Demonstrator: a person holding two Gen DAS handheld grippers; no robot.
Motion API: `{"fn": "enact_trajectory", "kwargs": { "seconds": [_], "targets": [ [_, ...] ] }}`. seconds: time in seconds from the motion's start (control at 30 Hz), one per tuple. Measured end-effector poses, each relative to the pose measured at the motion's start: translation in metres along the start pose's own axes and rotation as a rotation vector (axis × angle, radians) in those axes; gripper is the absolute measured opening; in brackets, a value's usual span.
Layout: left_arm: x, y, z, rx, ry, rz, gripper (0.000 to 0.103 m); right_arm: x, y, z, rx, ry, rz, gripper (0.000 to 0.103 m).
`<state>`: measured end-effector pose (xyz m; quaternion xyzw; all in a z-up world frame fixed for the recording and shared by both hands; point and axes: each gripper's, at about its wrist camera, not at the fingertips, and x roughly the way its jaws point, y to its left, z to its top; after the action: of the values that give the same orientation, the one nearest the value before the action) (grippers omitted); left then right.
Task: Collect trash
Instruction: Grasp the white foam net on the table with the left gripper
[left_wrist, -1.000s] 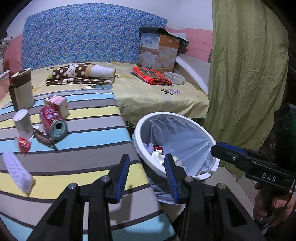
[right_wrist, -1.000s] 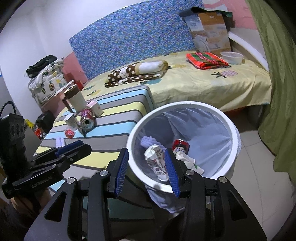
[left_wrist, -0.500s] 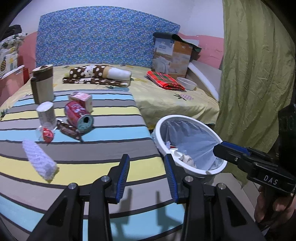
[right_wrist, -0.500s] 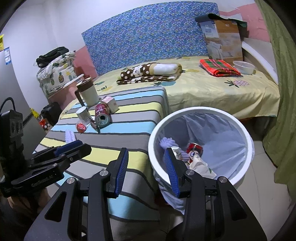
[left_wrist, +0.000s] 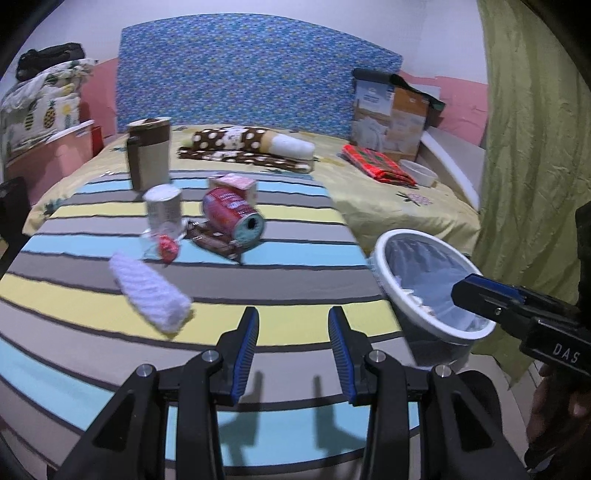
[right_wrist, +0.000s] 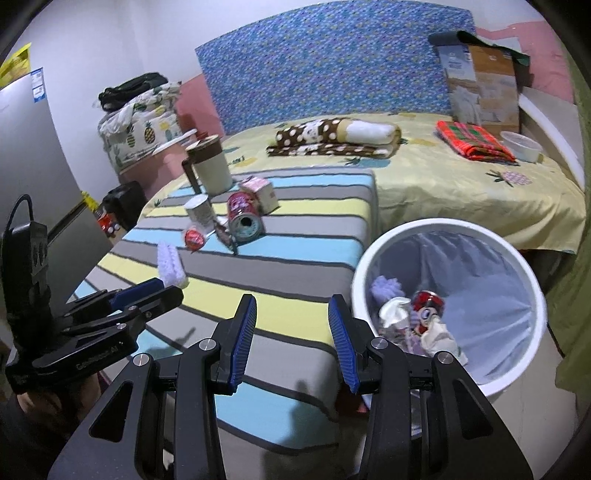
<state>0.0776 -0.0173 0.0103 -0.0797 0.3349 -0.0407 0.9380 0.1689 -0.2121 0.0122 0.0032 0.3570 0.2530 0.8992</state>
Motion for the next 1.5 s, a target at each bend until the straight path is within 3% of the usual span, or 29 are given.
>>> {"fn": "enact_trajectory", "kwargs": {
  "seconds": [0.27, 0.47, 0.57, 1.07, 1.23, 1.3, 1.5],
  "targets": [
    [-0.004, 0.036, -0.001, -0.072, -0.007, 0.063, 0.041, 0.013, 0.017, 0.001, -0.033, 0.028, 0.042, 0.043],
    [-0.001, 0.065, 0.002, -0.152, -0.013, 0.110, 0.050, 0.020, 0.023, 0.007, -0.048, 0.028, 0.060, 0.047],
    [0.006, 0.076, 0.002, -0.189, 0.002, 0.132, 0.051, 0.024, 0.025, 0.011, -0.049, 0.027, 0.064, 0.054],
    [0.056, 0.110, 0.008, -0.351, 0.074, 0.191, 0.052, 0.051, 0.033, 0.020, -0.081, 0.066, 0.075, 0.054],
    [0.064, 0.113, 0.006, -0.344, 0.087, 0.198, 0.052, 0.064, 0.039, 0.025, -0.085, 0.087, 0.082, 0.054],
    [0.064, 0.112, 0.006, -0.328, 0.092, 0.203, 0.040, 0.071, 0.042, 0.027, -0.090, 0.093, 0.089, 0.054],
    [0.056, 0.118, 0.005, -0.288, 0.086, 0.191, 0.028, 0.092, 0.053, 0.034, -0.105, 0.100, 0.108, 0.054]
  ]
}}
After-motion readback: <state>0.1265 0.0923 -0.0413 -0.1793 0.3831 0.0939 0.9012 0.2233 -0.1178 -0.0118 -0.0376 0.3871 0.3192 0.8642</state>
